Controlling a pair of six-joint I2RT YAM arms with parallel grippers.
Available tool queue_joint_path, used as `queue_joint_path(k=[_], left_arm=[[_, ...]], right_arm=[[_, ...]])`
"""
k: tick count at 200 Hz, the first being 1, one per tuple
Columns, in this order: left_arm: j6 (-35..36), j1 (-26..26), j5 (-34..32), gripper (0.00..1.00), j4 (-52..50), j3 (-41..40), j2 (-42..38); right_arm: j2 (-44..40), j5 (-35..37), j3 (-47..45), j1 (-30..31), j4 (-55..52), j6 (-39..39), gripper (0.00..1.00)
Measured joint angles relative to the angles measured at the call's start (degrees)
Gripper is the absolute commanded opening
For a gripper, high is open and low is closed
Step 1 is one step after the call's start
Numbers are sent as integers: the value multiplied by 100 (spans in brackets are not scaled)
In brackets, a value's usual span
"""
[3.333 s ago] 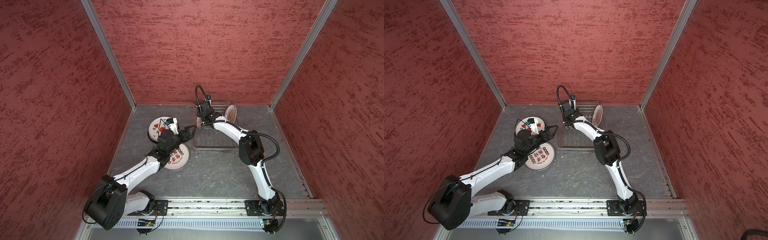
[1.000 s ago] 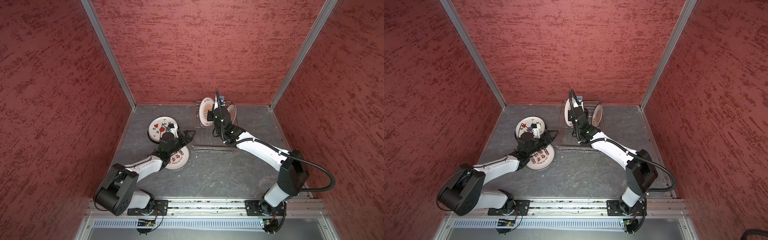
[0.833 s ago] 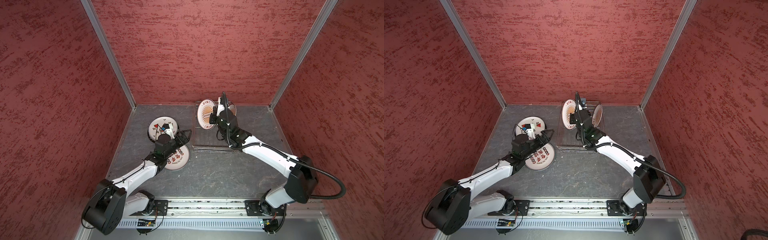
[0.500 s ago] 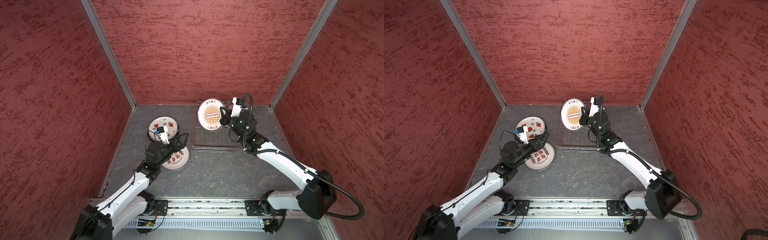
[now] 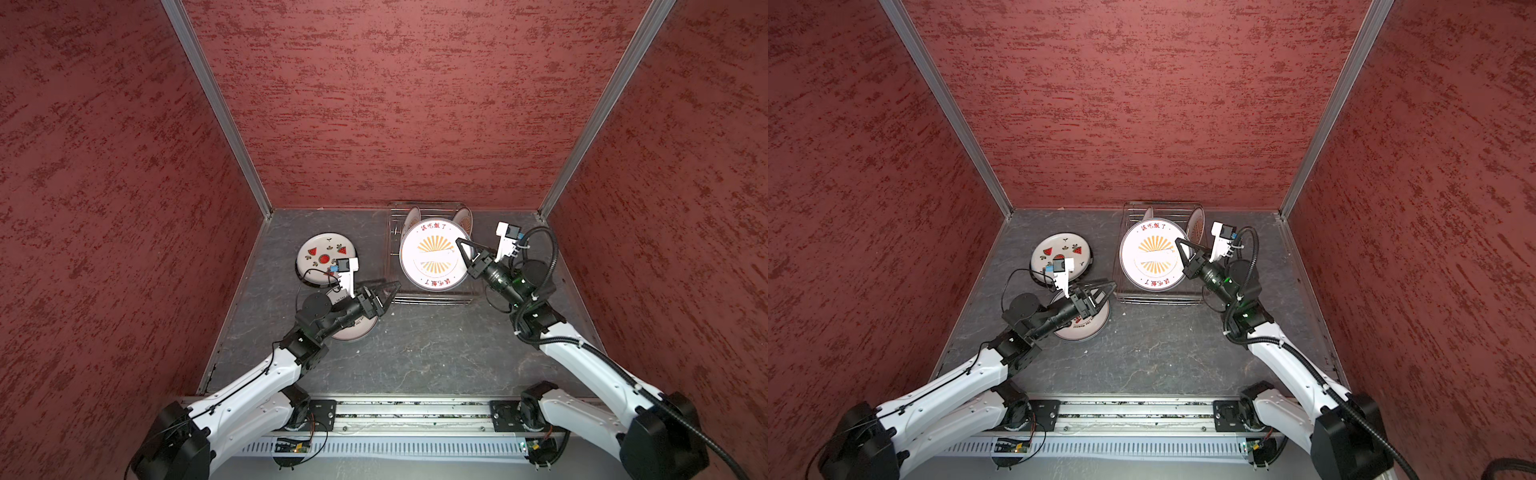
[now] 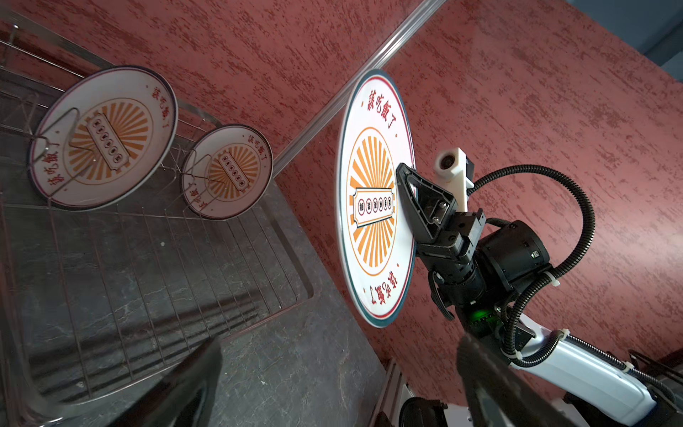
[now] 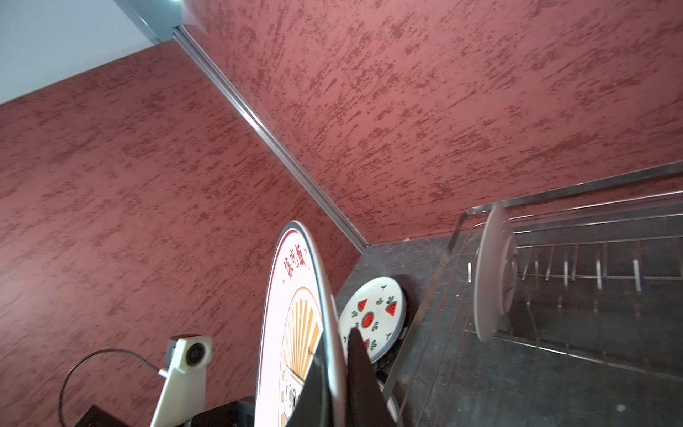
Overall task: Unload the plates from the dish rack
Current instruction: Place the plate among the plates.
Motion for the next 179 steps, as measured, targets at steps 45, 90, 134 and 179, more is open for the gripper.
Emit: queue_joint_path(k=[45, 90, 134, 179], left_arm=[[116, -361, -15, 53, 118, 293, 286], [-50, -422, -278, 43, 72, 293, 483], [-164, -444, -358, 43, -68, 490, 667], [-188, -470, -369, 32, -37, 638, 857]], right_arm=[[-42, -315, -468, -13, 577, 343, 0], [-42, -385, -680, -44, 909, 496, 0], [-13, -463, -798, -46, 1207, 592, 0], [2, -577, -809, -50, 1261, 603, 0]])
